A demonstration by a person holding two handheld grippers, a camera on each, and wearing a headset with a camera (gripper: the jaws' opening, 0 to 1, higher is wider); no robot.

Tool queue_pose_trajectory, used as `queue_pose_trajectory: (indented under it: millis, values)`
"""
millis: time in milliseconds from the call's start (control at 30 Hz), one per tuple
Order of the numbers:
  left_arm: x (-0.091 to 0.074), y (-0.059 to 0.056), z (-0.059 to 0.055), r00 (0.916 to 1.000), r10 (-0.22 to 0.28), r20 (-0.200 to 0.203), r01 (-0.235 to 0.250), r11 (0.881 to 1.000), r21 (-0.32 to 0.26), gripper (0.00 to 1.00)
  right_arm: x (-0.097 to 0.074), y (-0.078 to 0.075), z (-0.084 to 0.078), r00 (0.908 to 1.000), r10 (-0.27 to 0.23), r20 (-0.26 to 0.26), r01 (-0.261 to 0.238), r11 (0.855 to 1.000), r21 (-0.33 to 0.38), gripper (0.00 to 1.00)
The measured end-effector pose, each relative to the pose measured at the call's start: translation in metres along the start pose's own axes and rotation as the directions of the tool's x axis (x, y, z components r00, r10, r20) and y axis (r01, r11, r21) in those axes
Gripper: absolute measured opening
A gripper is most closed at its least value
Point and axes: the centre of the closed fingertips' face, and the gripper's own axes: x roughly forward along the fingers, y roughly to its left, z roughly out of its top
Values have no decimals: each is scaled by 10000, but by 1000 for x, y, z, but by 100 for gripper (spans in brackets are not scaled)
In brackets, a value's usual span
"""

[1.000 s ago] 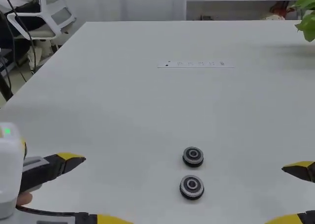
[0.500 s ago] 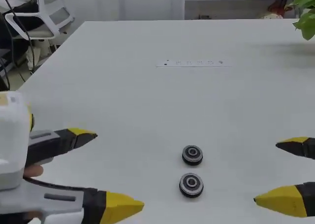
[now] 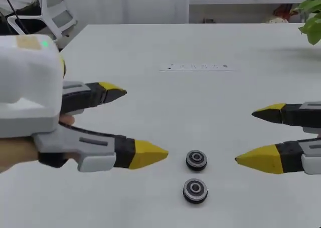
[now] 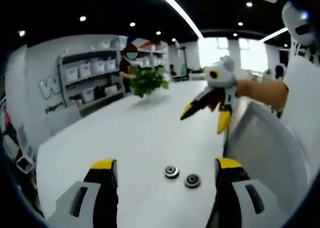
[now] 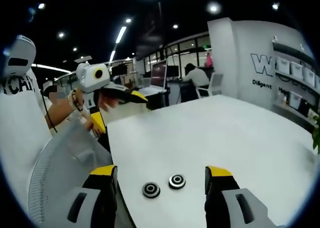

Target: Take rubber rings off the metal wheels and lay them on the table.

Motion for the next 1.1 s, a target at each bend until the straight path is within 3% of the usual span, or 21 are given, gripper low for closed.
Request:
queue_pose_trajectory:
  millis: [133, 200, 367, 533, 633, 667, 733, 867, 967, 1067, 1100]
  values:
    - [14, -3, 16, 9965, -440, 713, 438, 9990, 34, 74, 14, 1, 3, 9993, 315, -184, -324, 9981, -524, 64]
    - [24, -5, 23, 9882, -701, 1362, 722, 9973, -107, 71, 22, -1, -3, 9981, 376, -480, -412, 9963, -749, 60]
    - [44, -3, 9, 9898, -846, 1145, 890, 9955, -333, 62, 40, -1, -22, 9944, 689, -801, -746, 9948, -696, 52]
    - [61, 1, 5, 9873, -961, 1265, 1068, 9910, -806, 54, 51, 5, -45, 9892, 1057, -1016, -1105, 9930, -428, 45]
    - [72, 1, 4, 9883, -1031, 1126, 1085, 9932, -427, 49, 59, 10, -57, 9878, 1168, -1034, -1170, 9931, 42, 39]
    - [78, 0, 4, 9875, -1075, 1156, 1120, 9931, -337, 48, 60, 12, -71, 9789, 1177, -1672, -1234, 9921, -241, 35]
    - [84, -5, 2, 9815, -1341, 1364, 1421, 9886, -508, 48, 64, 9, -81, 9766, 952, -1929, -1068, 9930, -503, 33]
    - [91, -16, -15, 9801, -1420, 1384, 1514, 9867, -598, 40, 68, 11, -103, 9621, 1133, -2482, -1230, 9921, -237, 37]
    - [92, -26, -39, 9825, -1632, 898, 1685, 9842, -551, 36, 70, 12, -109, 9594, 1207, -2551, -1284, 9916, -137, 37]
    - [96, -33, -62, 9818, -1835, 491, 1882, 9748, -1201, 34, 74, 12, -118, 9559, 1205, -2679, -1168, 9927, 298, 38]
    - [97, -38, -70, 9781, -2056, 321, 2079, 9720, -1094, 33, 76, 12, -120, 9556, 1192, -2695, -1130, 9929, 384, 39]
